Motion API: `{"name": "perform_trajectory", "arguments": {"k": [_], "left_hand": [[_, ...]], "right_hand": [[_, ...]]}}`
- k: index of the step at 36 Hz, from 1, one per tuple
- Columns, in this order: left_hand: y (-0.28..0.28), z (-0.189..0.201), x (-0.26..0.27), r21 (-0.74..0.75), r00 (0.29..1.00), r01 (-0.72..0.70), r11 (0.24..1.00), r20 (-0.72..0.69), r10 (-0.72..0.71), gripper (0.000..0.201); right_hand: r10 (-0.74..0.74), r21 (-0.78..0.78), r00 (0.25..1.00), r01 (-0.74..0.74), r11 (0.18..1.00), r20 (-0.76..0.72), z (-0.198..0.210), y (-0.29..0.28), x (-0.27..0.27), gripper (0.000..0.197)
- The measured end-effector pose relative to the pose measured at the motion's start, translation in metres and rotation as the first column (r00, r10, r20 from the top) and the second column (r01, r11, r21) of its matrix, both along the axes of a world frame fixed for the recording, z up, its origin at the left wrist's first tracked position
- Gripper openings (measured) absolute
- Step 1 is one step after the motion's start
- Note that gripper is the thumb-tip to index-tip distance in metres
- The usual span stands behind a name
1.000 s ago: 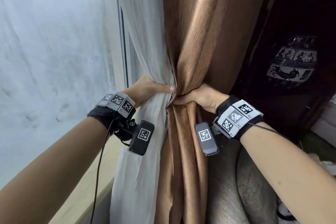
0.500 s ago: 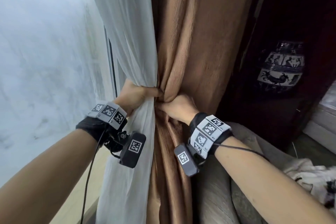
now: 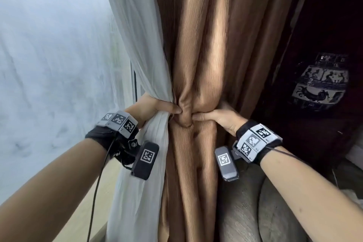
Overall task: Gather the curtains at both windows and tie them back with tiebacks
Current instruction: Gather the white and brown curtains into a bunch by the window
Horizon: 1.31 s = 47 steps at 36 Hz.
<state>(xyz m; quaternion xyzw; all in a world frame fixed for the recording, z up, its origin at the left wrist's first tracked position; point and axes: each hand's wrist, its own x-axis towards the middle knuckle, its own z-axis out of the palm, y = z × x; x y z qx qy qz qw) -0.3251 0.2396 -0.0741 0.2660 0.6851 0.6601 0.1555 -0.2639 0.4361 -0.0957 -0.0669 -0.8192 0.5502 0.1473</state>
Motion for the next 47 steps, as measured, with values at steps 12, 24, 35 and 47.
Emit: {"name": "perform_trajectory", "arguments": {"k": [12, 24, 35, 47], "left_hand": [[0.008, 0.000, 0.008, 0.007, 0.993, 0.116, 0.993, -0.009, -0.116, 0.032], [0.003, -0.001, 0.001, 0.013, 0.997, -0.018, 1.000, 0.076, 0.017, 0.044], [0.023, -0.001, 0.003, 0.071, 0.967, -0.248, 0.966, 0.072, 0.243, 0.041], [0.037, 0.003, -0.013, 0.037, 0.921, -0.386, 0.922, 0.080, 0.382, 0.040]], "right_hand": [[0.018, -0.049, 1.000, -0.019, 0.999, -0.020, -0.003, -0.039, 0.009, 0.016], [-0.197, 0.276, 0.978, 0.210, 0.938, -0.074, 0.001, -0.062, 0.001, 0.023], [-0.226, 0.265, 0.962, 0.181, 0.947, 0.154, 0.000, -0.051, -0.010, 0.020], [-0.111, 0.095, 0.955, 0.141, 0.985, -0.275, 0.020, -0.009, -0.016, 0.033]]}}
